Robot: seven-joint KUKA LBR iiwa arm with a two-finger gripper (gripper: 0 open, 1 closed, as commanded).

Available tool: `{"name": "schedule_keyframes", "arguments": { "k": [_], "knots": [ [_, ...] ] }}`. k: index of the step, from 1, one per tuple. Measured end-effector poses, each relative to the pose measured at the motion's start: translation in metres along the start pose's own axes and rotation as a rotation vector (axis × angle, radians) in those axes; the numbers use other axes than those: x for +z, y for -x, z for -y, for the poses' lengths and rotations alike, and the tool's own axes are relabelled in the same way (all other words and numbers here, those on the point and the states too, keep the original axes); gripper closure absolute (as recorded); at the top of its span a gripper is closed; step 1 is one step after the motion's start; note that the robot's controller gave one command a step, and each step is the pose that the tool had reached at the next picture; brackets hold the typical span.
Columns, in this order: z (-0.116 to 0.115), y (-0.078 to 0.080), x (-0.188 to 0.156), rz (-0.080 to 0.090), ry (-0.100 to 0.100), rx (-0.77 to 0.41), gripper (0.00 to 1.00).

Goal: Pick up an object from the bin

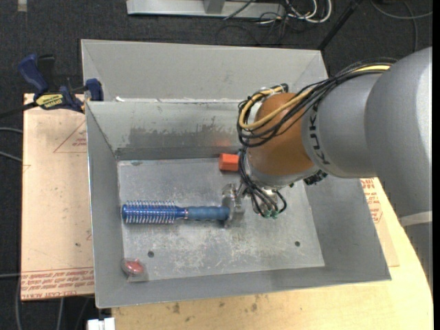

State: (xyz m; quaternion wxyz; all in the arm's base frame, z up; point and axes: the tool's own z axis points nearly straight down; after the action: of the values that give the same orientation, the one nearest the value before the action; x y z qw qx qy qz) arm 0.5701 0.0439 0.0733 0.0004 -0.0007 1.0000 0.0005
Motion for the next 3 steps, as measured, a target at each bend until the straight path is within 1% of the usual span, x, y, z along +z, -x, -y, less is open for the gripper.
{"name": "schedule_keyframes", "arguments": {
  "k": [1, 2, 3],
  "knots": [
    [-0.004, 0.007, 0.002, 0.002, -0.001, -0.012, 1.00],
    [-0.005, 0.009, 0.002, 0.002, -0.001, -0.038, 1.00],
    [0.002, 0.010, -0.116, 0.011, 0.000, -0.034, 1.00]
  ]
}}
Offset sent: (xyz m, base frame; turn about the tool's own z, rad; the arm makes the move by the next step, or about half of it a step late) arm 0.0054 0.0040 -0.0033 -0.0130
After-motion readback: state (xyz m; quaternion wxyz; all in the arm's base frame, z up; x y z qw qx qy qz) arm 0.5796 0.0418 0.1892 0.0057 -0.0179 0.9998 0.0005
